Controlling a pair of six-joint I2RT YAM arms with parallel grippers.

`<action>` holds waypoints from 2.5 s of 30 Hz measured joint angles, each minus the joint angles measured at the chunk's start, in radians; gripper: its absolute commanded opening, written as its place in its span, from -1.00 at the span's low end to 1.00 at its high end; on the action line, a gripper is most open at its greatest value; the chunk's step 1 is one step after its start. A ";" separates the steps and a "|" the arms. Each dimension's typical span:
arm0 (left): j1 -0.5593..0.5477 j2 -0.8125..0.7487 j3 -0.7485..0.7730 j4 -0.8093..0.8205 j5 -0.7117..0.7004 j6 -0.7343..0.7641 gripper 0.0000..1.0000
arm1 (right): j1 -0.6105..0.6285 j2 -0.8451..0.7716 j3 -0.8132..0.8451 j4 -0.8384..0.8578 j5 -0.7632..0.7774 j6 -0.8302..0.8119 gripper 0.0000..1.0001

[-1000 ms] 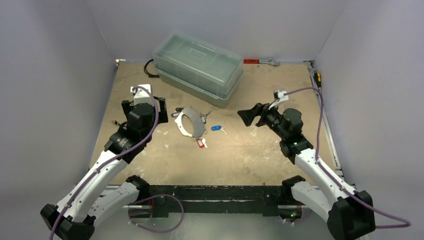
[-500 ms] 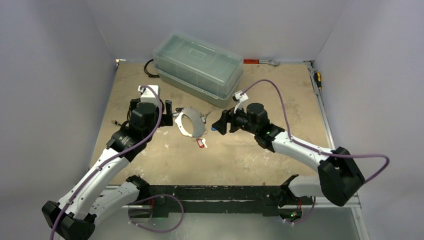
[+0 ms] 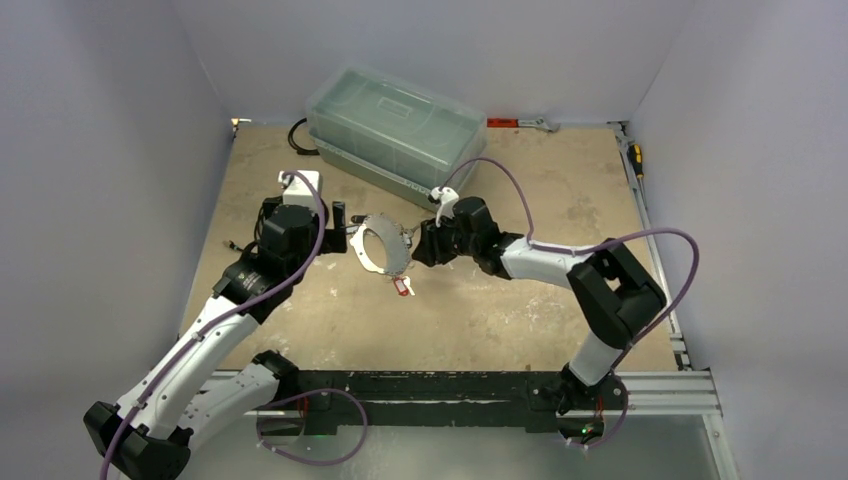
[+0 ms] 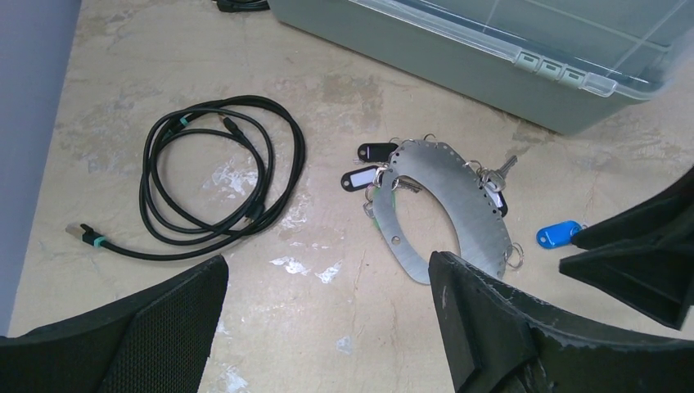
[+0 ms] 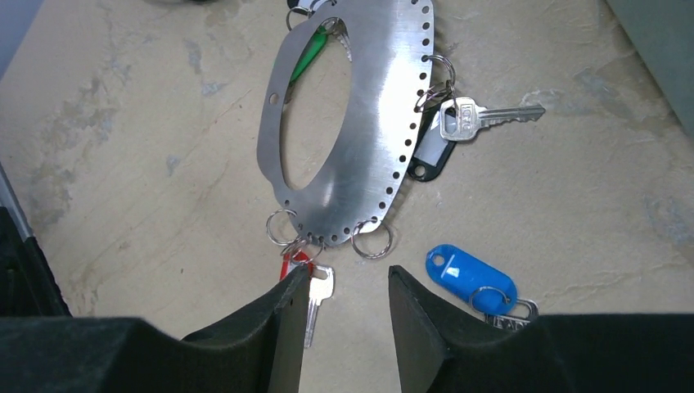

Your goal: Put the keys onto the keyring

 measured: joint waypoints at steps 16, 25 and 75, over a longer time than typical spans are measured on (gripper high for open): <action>0.000 0.012 0.000 0.006 0.019 0.007 0.82 | 0.014 0.198 0.163 -0.089 0.031 -0.094 -0.21; 0.000 0.008 0.000 0.006 0.036 0.007 0.82 | 0.031 0.262 0.212 -0.121 0.058 -0.133 -0.21; 0.000 -0.012 0.000 0.014 0.069 0.008 0.79 | 0.145 0.216 0.220 -0.251 0.225 -0.278 -1.00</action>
